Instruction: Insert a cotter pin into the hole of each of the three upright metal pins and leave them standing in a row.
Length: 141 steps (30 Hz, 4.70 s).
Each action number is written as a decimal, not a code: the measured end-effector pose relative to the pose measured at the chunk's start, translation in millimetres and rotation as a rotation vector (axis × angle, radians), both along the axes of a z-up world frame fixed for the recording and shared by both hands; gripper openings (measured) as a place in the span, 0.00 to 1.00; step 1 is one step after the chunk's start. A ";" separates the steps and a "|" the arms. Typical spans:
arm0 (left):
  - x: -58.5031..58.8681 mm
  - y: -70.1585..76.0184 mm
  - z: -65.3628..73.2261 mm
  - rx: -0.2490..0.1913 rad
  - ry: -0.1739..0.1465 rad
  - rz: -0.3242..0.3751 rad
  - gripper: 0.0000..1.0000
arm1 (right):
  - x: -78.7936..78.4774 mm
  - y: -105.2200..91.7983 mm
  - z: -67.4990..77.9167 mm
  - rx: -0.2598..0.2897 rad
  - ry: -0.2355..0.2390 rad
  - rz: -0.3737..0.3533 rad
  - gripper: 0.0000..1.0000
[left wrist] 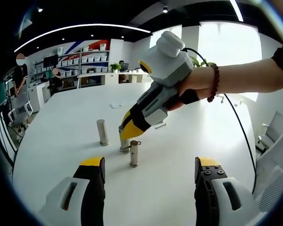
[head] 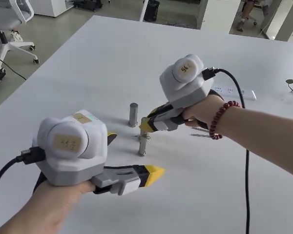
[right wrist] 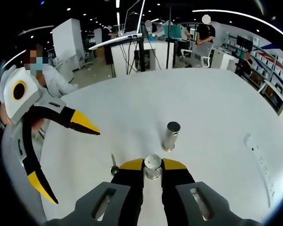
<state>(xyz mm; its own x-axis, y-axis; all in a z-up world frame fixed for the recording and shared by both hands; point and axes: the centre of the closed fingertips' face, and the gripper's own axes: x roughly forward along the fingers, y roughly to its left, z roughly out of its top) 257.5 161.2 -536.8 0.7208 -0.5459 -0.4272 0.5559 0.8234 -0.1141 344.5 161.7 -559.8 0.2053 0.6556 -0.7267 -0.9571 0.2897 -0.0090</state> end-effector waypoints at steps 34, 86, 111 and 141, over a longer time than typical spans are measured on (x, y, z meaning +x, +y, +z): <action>-29.2 -0.3 13.2 0.029 -0.031 -0.002 0.95 | -58.7 -74.9 0.3 0.000 0.005 -0.119 0.08; -39.1 -5.1 18.2 0.052 -0.082 -0.029 0.98 | -83.7 -93.6 15.3 -0.011 -0.037 -0.096 0.21; -35.6 0.5 18.6 0.067 -0.103 -0.008 0.99 | -10.2 -143.7 -3.4 -0.139 -0.057 -0.168 0.16; -36.0 0.4 14.1 0.052 -0.087 -0.028 0.95 | 37.1 -156.5 -48.5 -0.273 0.012 -0.119 0.09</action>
